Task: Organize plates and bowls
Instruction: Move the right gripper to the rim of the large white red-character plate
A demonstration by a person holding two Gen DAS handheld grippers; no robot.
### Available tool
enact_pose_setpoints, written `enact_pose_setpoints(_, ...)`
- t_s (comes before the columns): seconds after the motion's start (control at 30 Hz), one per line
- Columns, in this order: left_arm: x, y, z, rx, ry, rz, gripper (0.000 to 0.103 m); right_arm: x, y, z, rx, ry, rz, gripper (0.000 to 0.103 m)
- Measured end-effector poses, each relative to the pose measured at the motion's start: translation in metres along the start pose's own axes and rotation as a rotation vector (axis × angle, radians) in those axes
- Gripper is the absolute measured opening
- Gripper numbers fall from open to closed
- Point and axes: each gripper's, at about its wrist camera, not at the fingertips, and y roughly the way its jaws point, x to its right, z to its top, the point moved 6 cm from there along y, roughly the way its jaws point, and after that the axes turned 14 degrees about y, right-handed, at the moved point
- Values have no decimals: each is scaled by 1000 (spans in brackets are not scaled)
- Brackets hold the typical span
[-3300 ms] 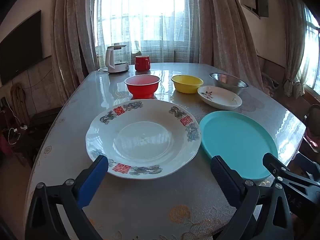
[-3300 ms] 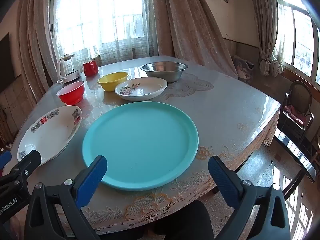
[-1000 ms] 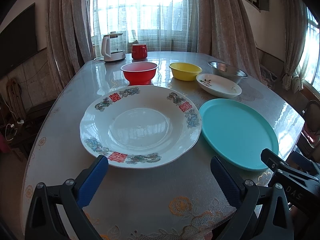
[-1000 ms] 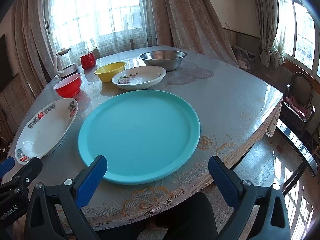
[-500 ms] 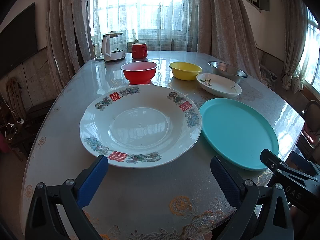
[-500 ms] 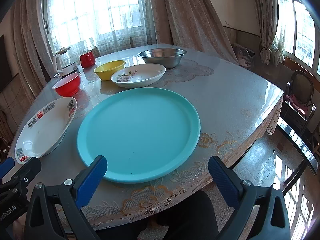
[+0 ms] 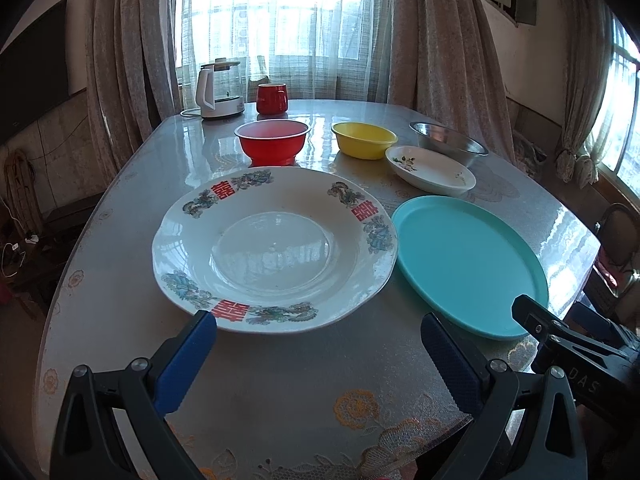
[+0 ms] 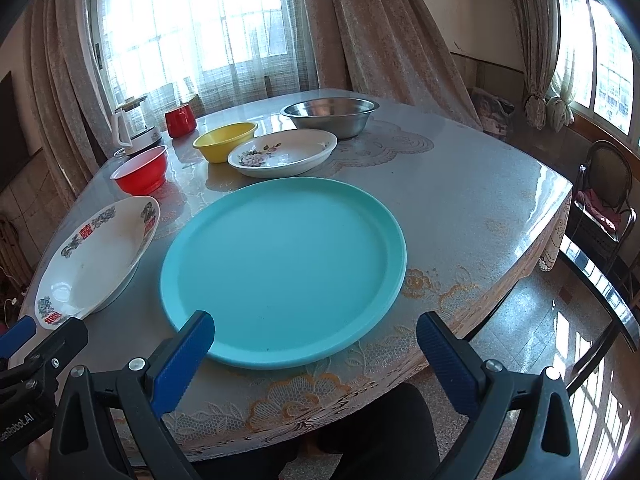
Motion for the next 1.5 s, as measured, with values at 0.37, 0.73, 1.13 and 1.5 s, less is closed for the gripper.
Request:
enact_pose_setpoints(0.37,-46,-3,4,41,-145,-18,103,-9,4,11,16,-64,62,103)
enact_pose_setpoints(0.73,-107,8,1,56,-376,-70,103,-30,2,22,90,-165,135,103)
enact_pose_setpoints(1.13,-141,27,3,55,-460,-93,103,-75,13,25,23,-203,279,103)
enact_pose_setpoints(1.5,-142,47,8,99,-367,-94,100,-119,35,24,-124,-194,401,87)
